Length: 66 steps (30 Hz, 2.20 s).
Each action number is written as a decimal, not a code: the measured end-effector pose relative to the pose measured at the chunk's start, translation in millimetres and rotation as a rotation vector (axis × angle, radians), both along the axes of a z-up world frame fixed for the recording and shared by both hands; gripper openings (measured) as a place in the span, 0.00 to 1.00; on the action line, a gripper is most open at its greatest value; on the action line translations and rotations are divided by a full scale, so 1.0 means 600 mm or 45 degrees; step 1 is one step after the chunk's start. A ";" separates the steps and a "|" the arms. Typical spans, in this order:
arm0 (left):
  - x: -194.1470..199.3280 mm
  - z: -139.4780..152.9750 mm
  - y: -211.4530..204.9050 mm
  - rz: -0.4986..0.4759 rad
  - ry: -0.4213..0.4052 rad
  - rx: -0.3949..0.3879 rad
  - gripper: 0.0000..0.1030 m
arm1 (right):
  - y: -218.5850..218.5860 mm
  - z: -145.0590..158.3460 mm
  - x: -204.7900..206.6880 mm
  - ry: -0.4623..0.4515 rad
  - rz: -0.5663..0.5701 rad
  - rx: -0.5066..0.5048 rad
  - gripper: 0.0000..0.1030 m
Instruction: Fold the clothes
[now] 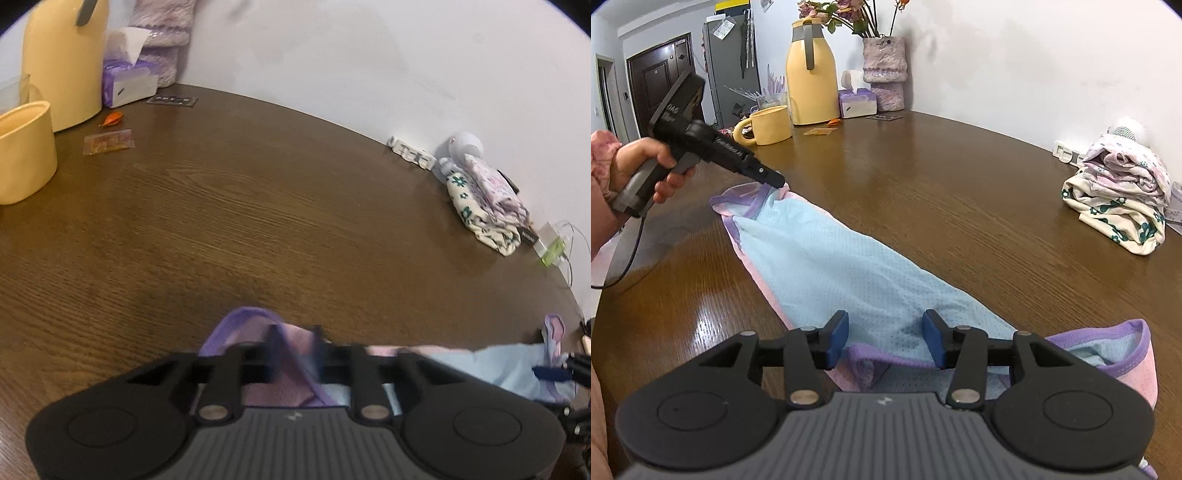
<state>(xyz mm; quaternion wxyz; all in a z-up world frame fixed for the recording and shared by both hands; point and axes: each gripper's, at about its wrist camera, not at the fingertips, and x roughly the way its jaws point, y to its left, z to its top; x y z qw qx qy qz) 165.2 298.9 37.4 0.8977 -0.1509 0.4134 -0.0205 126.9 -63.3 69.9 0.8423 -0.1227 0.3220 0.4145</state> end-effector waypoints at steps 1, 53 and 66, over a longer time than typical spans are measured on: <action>0.002 -0.001 0.002 0.018 -0.006 0.004 0.01 | 0.000 -0.001 -0.001 -0.005 -0.001 -0.001 0.44; -0.081 0.038 -0.402 -0.725 -0.331 0.260 0.28 | -0.215 0.067 0.138 0.092 -0.235 -0.006 0.47; -0.066 0.009 -0.484 -0.804 -0.239 0.269 0.26 | -0.205 0.047 0.190 0.233 -0.071 -0.084 0.08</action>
